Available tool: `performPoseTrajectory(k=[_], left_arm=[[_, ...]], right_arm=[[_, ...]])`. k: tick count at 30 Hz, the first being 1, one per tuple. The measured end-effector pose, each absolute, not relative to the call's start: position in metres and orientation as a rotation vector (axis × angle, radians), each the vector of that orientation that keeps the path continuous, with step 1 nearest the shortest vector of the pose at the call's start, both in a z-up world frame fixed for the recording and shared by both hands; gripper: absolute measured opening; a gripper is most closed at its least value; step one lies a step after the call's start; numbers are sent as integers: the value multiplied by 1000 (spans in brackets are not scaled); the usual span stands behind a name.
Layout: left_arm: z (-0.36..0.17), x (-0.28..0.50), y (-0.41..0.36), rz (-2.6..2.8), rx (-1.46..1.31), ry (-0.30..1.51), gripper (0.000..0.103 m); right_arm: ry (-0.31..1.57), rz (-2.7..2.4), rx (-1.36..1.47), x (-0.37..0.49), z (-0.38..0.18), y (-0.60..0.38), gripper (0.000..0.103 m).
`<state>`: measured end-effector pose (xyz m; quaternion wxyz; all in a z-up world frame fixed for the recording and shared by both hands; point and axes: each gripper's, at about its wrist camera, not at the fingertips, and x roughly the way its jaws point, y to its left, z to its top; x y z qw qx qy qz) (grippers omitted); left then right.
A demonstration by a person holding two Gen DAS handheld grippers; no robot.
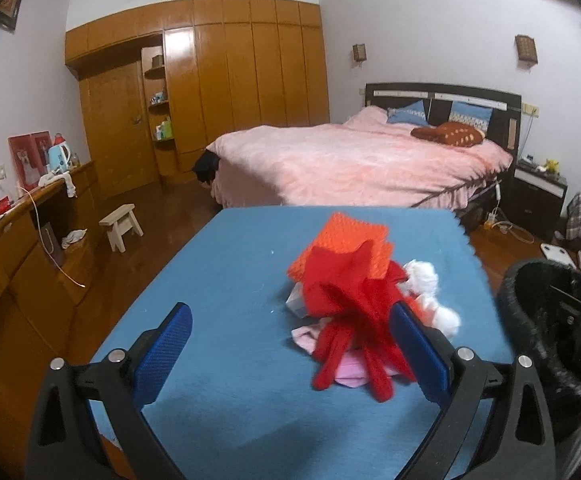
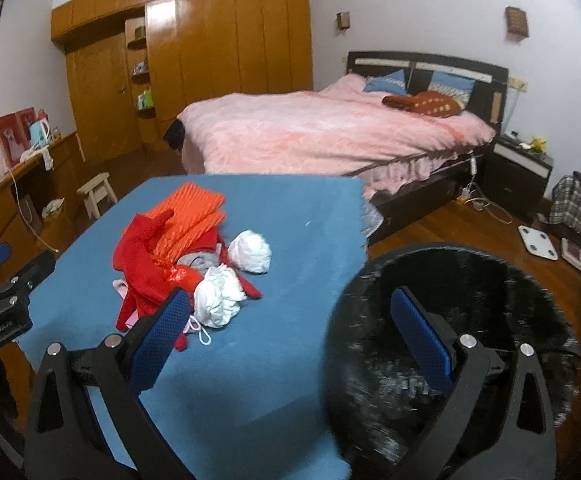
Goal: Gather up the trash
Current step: 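Reach the right tool to the white tissue ball and close on it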
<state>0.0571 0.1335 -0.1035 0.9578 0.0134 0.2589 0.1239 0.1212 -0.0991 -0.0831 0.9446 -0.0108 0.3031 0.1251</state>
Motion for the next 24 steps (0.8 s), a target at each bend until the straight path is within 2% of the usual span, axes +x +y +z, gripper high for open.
performPoseTrajectory(k=[2,4,14,24], left_arm=[[-108,69,138,254,23,539,97],[-117,78,145,254,12,554,97],[-137,102,162,249,-17,598,94],[-147,109,172,242,-41,616,93]], right_arm=[[637,270,-32,133,-94,-88,89],[663,292,-40,142,-105,-79,80],[737,350,-62,173,-143,-45,75],[786,406,-75,188,-162,-26,63]])
